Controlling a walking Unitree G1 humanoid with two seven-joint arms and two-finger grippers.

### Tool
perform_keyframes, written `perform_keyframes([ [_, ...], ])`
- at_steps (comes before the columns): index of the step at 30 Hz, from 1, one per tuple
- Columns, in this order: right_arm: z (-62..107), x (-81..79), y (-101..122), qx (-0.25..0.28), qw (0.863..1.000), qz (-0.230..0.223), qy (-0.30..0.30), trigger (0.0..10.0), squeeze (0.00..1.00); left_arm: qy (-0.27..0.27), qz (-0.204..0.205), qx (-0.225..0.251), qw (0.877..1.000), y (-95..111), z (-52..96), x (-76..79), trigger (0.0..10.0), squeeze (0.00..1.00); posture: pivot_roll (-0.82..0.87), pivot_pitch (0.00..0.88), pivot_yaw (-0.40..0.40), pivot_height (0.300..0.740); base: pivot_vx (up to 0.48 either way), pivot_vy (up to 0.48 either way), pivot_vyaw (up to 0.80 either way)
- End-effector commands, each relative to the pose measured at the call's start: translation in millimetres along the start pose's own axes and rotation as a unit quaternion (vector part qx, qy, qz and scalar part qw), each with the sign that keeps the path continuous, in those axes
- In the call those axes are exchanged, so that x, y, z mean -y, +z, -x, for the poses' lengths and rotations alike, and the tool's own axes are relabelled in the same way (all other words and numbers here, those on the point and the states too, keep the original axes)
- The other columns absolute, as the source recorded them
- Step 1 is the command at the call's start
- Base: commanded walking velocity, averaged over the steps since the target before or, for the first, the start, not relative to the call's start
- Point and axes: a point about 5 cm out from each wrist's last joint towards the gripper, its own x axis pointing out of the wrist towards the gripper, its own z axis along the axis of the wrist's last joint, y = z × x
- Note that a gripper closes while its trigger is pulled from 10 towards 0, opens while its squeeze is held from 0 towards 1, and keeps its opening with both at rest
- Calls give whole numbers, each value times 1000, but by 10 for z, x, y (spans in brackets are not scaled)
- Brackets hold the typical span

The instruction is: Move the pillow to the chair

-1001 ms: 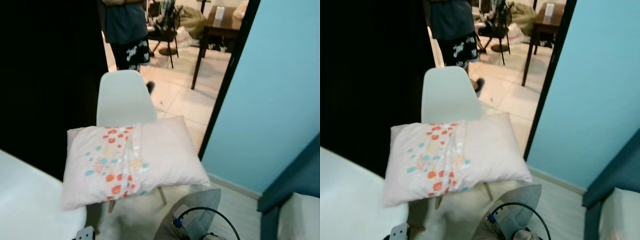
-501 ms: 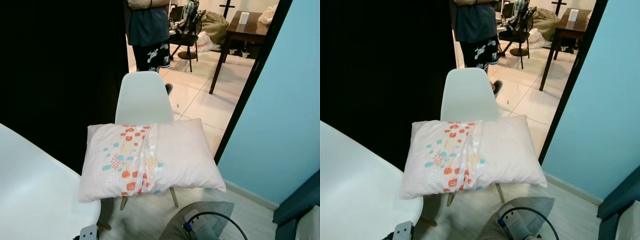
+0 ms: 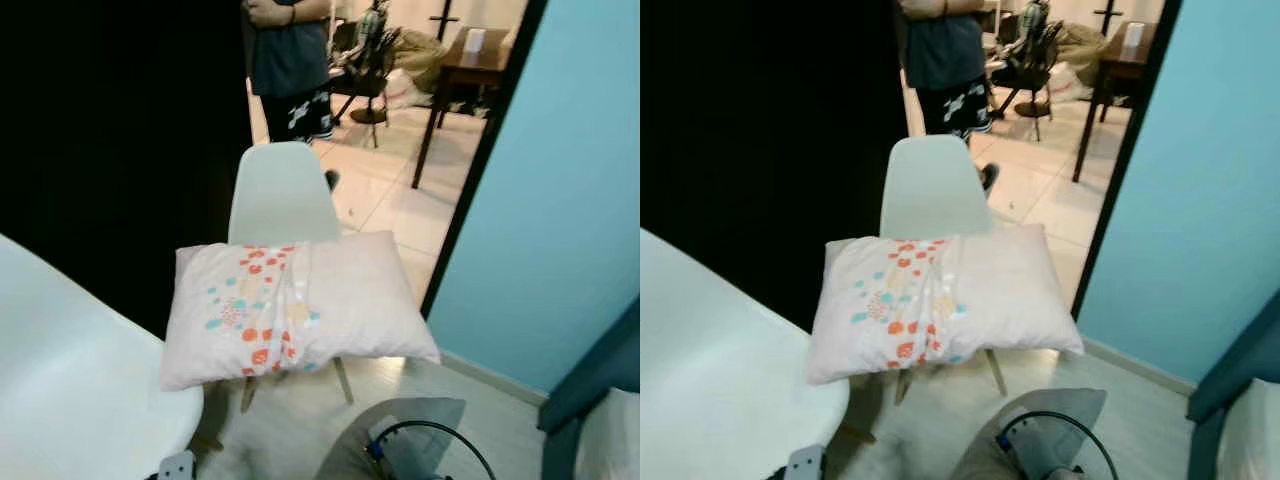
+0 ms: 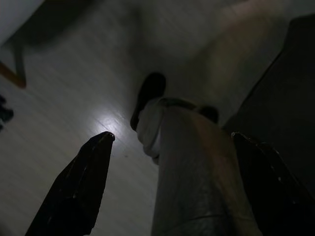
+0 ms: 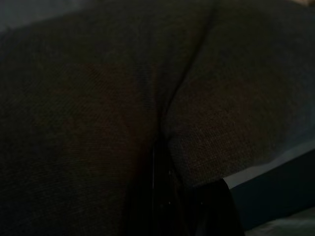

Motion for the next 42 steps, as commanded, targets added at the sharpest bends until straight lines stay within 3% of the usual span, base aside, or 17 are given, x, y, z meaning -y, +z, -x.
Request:
perform_keyframes([
  [1,12,-62,-218,-43,999,-1,13,10000,0,2,-1,-35,999,-179,29,-6,10000,0,-37,60,-40,740,-326,0,0],
  [13,8,-83,-204,-38,999,9,23,10000,0,13,12,-25,1000,-156,30,-33,10000,0,-36,60,-40,740,-103,0,643],
  [22,-8,-144,-107,-16,998,41,45,10000,0,14,9,-29,999,-166,36,-51,10000,0,-37,62,-41,740,0,0,769],
  [28,-25,-291,17,4,992,65,110,10000,0,13,11,-28,999,-166,38,-57,10000,0,-36,58,-42,740,0,0,769],
  [29,-24,-349,74,17,987,68,144,10000,0,13,10,-25,1000,-157,38,-58,10000,0,-36,56,-44,740,0,0,769],
  [32,-19,-398,150,34,982,47,179,10000,0,13,11,-24,1000,-152,37,-59,10000,0,-33,52,-45,740,0,0,769],
  [34,-8,-449,279,60,973,21,221,10000,0,12,12,-22,1000,-144,36,-58,10000,0,-34,51,-45,740,0,0,769],
  [37,48,-480,608,125,943,-49,304,10000,0,10,11,-21,1000,-134,34,-58,10000,0,-34,50,-46,740,0,0,767],
  [38,48,-480,608,125,943,-49,304,10000,0,10,11,-21,1000,-134,34,-58,10000,0,-34,50,-46,740,0,0,763],
  [39,97,-457,797,160,922,-72,344,10000,0,9,11,-20,1000,-132,33,-55,10000,0,-36,47,-47,740,0,0,763],
  [40,97,-457,797,160,922,-72,344,10000,0,9,11,-20,1000,-132,33,-55,10000,0,-36,47,-47,740,0,0,763],
  [41,120,-442,874,174,914,-78,359,10000,0,9,11,-20,1000,-131,33,-54,10000,0,-36,47,-47,740,0,0,763],
  [42,216,-382,1115,219,879,-96,412,10000,0,8,15,-19,1000,-129,32,-50,10000,0,-34,50,-46,740,0,0,763],
])
